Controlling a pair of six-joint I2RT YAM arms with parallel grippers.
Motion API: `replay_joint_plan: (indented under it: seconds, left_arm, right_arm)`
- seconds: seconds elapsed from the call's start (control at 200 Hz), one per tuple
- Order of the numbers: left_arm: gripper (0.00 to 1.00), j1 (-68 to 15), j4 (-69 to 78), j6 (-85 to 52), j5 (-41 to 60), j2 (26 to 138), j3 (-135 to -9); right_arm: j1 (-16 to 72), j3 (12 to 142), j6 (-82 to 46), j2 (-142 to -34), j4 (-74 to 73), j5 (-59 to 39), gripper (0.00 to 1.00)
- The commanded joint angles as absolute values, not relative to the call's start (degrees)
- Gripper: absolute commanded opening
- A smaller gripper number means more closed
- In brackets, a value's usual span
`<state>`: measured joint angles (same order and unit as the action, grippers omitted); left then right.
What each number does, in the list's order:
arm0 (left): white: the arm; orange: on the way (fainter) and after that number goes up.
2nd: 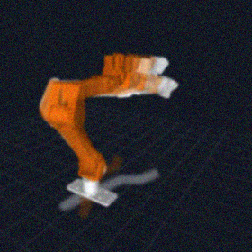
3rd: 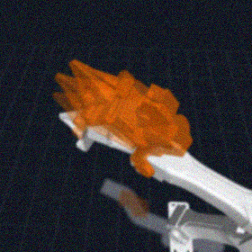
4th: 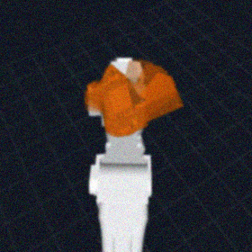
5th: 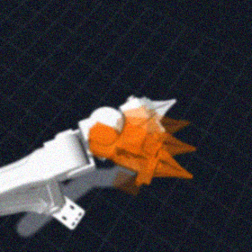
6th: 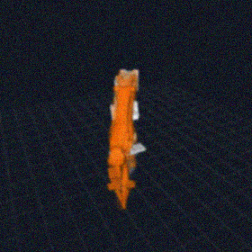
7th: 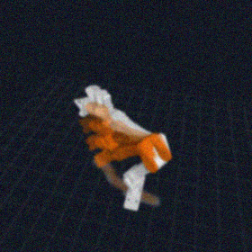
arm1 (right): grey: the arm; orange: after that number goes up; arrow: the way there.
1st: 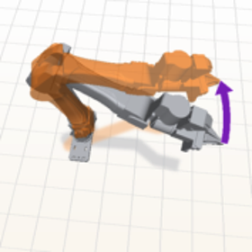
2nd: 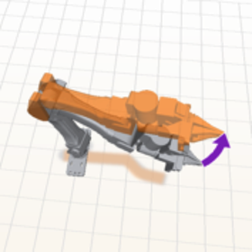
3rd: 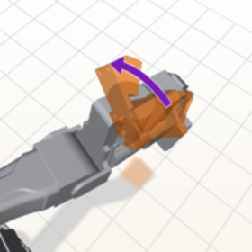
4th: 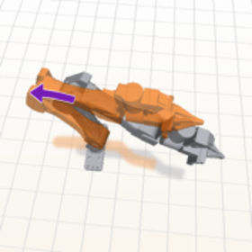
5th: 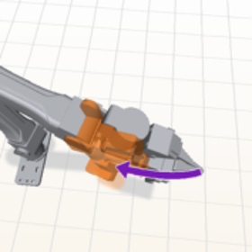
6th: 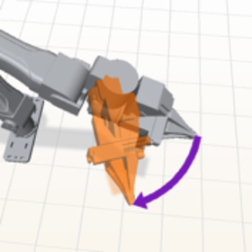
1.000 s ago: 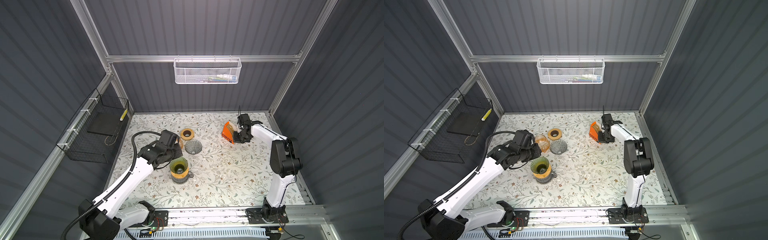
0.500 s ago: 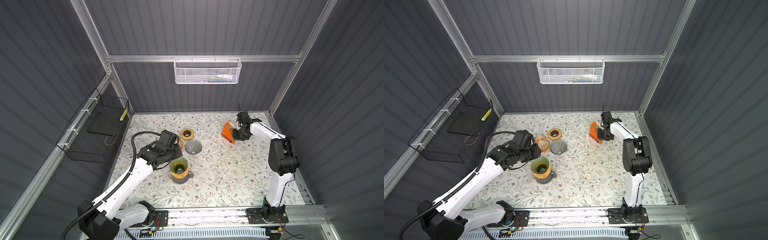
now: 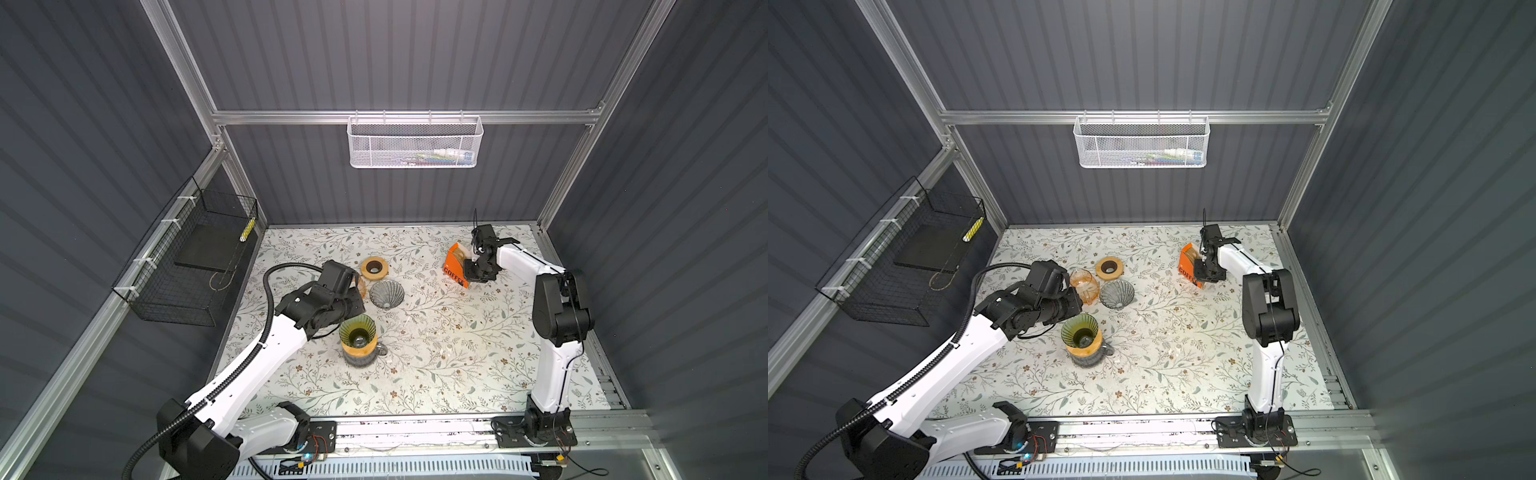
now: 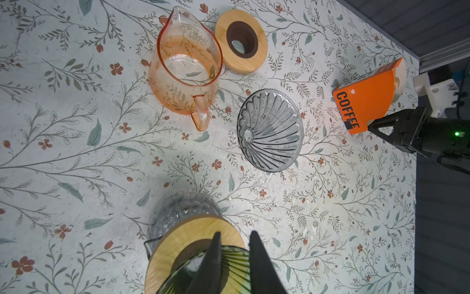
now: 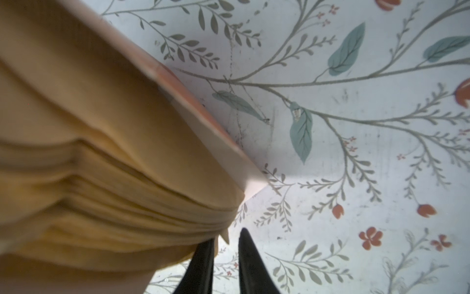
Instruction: Place the coffee filter in the dripper
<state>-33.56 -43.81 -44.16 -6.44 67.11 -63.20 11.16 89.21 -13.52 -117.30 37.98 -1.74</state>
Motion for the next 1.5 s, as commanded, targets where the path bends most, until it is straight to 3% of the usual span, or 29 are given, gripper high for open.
replay_joint_plan:
  seconds: [0.0,0.18,0.45,1.161,1.201,1.271,1.496]
  left_arm:
    - [0.22,-33.75,-44.38,-44.47,-7.12,67.35,-63.55]
    - [0.22,-33.75,-44.38,-44.44,-7.02,67.37,-63.67]
    - [0.22,-33.75,-44.47,-44.13,-6.85,67.92,-64.25]
    - [0.22,-33.75,-43.95,-44.82,-6.36,66.66,-63.20]
    - [0.22,-33.75,-43.95,-44.86,-6.36,66.54,-63.25]
    - [0.22,-33.75,-44.12,-44.85,-6.42,66.58,-63.20]
    - [0.22,-33.75,-44.21,-44.82,-6.68,66.67,-63.20]
  right_arm:
    - [11.50,90.96,-13.88,-118.62,38.95,-1.54,0.21]
    - [11.49,91.24,-13.97,-119.16,38.70,-1.49,0.17]
    - [11.51,90.98,-14.45,-118.67,38.25,-2.11,0.00]
    - [11.51,84.72,-14.41,-111.57,37.45,-3.07,0.00]
    - [11.51,85.05,-14.36,-111.87,37.51,-3.37,0.03]
    - [11.51,85.81,-14.33,-112.38,37.62,-3.61,0.21]
    - [11.69,88.17,-14.15,-114.40,38.01,-3.26,0.23]
